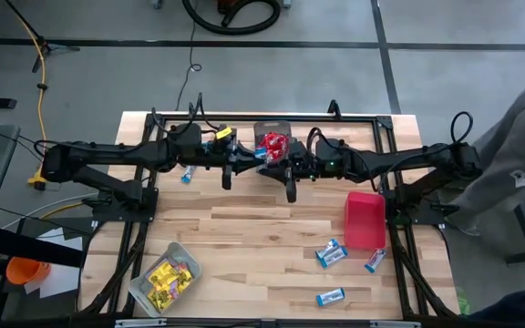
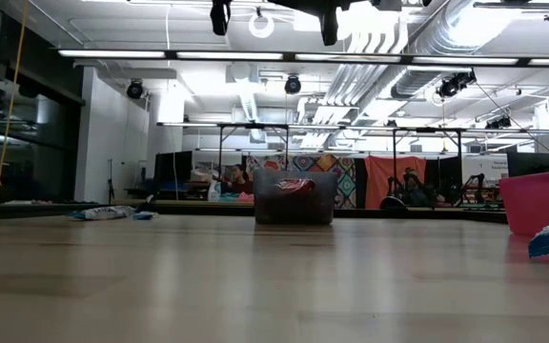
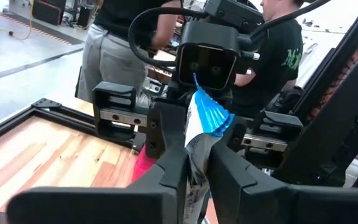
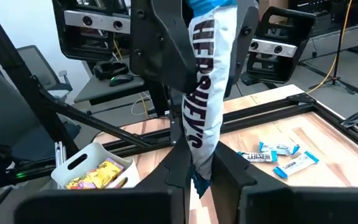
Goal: Sort candy
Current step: Put the white chocolate candy into the red bin
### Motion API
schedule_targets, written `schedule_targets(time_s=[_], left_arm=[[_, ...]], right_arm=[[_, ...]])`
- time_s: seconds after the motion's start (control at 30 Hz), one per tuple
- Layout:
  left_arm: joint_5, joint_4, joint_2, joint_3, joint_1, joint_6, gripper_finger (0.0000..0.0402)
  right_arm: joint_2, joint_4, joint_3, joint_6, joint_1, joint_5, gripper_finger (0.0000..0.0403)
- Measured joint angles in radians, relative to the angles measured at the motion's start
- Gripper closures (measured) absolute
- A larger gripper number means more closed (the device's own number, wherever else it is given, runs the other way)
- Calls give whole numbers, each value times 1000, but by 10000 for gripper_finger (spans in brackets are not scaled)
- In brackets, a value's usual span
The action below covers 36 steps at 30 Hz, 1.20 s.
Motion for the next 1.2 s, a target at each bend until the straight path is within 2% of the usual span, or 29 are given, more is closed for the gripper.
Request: schedule_targets(time_s=[0.13, 0.23, 0.33, 0.43, 0.6, 0.77, 0.93, 1.07, 1.2], left_arm=[[11, -54, -35, 5, 11, 0, 331], [9, -185, -90, 34, 29, 7, 302], [-1, -312, -136, 53, 40, 17, 273], [-2, -437, -186, 55, 51, 69, 253], [-53, -563, -246, 4, 56, 88, 246], [-129, -469, -266, -121, 54, 8, 245], [-129, -341, -268, -216, 50, -105, 245], [-128, -324, -268, -236, 35, -128, 245], [-128, -307, -268, -238, 27, -128, 245]], right_arm=[[-2, 1, 0, -3, 0, -1, 379], [-12, 0, 0, -13, -1, -15, 395], [-39, -22, -1, -27, -11, -20, 391], [-99, -150, -1, -11, -16, -29, 391], [-215, -622, 0, 102, 26, -53, 395], [-264, -1119, 0, 310, 164, -50, 394], [-270, -1450, -1, 569, 347, -33, 394], [-285, -1544, -62, 791, 463, -28, 394], [-354, -1499, -193, 1000, 520, -83, 394]])
